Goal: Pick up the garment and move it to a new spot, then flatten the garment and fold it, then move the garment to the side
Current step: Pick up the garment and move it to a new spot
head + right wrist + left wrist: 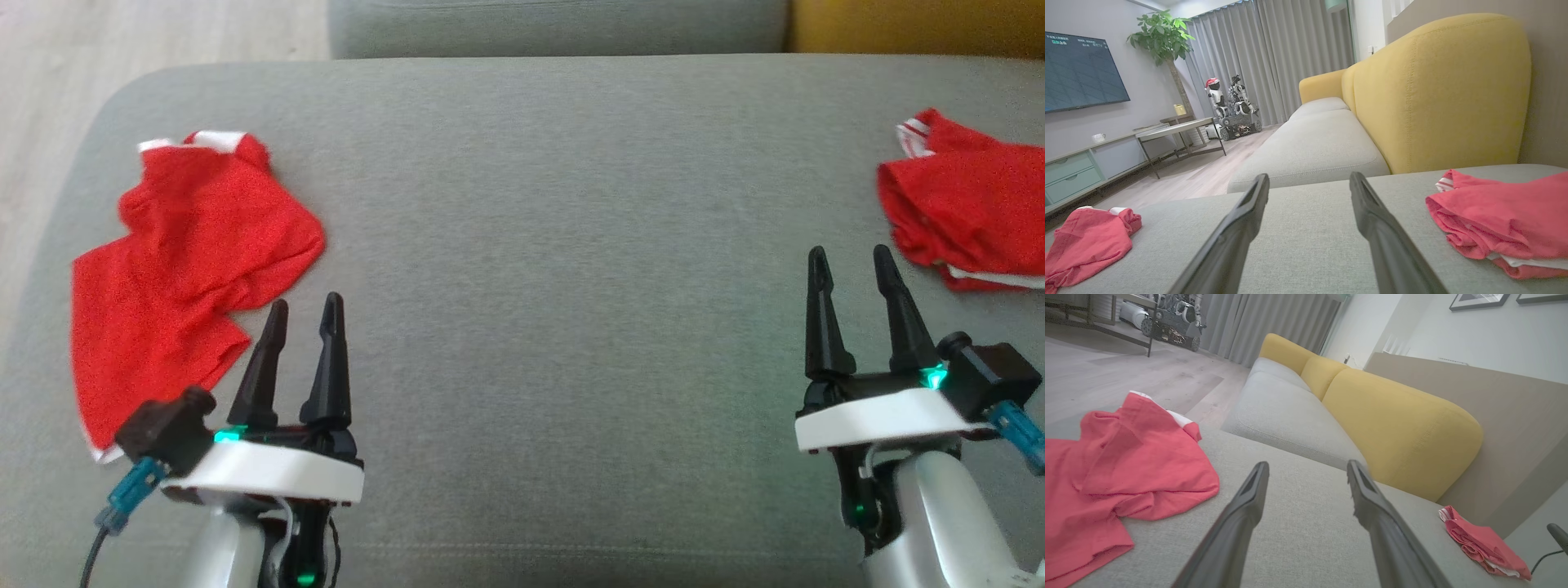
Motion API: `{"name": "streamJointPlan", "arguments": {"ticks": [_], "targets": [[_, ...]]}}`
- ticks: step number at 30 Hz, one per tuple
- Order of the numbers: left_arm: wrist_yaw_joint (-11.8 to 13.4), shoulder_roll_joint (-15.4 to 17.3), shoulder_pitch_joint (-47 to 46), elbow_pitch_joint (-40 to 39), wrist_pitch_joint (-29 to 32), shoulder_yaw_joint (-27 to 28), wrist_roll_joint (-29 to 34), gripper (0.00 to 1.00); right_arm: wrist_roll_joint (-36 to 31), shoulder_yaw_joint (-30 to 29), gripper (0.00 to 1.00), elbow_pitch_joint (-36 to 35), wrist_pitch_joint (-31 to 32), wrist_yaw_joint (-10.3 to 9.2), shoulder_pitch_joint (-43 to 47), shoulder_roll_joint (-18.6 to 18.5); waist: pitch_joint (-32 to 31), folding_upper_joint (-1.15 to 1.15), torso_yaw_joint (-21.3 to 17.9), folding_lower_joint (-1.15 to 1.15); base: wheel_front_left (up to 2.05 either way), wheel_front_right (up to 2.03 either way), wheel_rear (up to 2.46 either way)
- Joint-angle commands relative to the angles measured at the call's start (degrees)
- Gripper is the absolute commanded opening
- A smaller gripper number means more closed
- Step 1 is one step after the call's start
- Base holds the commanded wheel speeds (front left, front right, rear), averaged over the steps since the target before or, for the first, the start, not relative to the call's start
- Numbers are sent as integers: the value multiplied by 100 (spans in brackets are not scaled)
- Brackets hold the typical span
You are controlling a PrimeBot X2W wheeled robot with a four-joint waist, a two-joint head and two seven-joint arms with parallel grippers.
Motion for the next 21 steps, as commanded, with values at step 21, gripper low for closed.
{"name": "streamJointPlan", "arguments": {"ticks": [21], "targets": [[203, 33, -86, -539, -28, 520, -290, 100, -26, 577, 100, -314, 286, 37, -67, -10, 108, 0, 1773, 0, 0, 0, 0]]}}
